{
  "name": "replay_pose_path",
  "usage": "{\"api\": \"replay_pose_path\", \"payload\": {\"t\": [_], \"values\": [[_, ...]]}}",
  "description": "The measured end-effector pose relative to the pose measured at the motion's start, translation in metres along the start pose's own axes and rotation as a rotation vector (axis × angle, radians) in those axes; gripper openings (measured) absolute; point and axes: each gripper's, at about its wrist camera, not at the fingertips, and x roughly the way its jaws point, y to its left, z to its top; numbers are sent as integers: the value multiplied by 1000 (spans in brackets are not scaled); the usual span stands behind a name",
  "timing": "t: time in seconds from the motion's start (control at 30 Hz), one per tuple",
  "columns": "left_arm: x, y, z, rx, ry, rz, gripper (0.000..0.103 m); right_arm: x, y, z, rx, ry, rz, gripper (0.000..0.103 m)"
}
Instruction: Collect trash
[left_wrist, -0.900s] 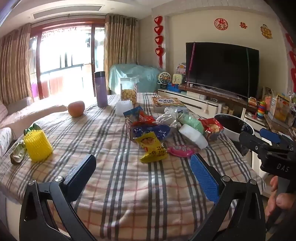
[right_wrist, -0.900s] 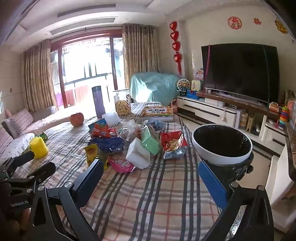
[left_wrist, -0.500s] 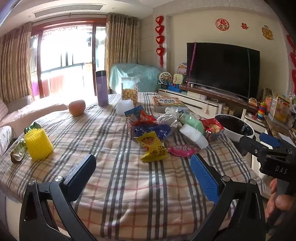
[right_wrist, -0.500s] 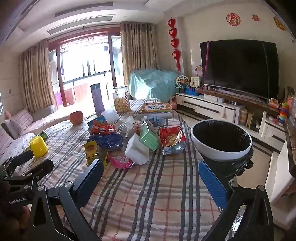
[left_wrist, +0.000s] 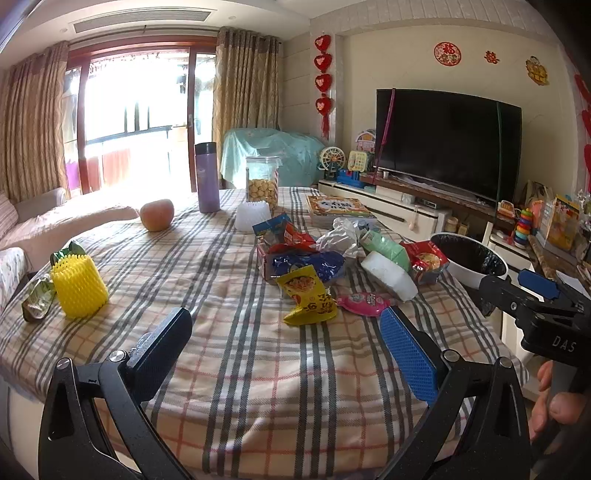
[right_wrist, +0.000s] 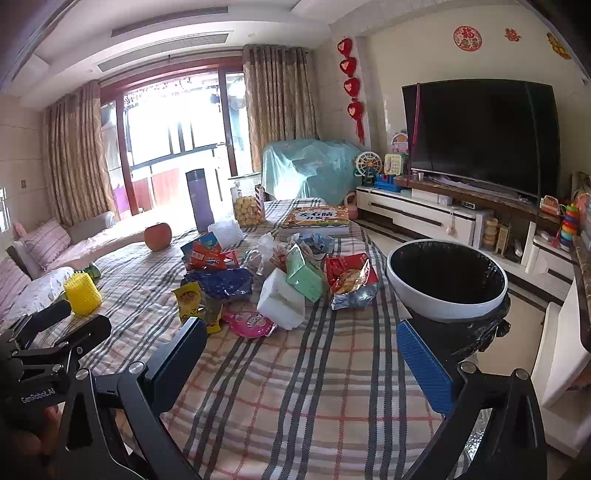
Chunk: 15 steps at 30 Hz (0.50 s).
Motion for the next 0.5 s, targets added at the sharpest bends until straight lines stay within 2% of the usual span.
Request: {"api": "replay_pose_path", "payload": {"t": [0.5], "values": [[-1,2,-1,-5,-1,-5,103,0,2,-1,5,-2,12,103]]}}
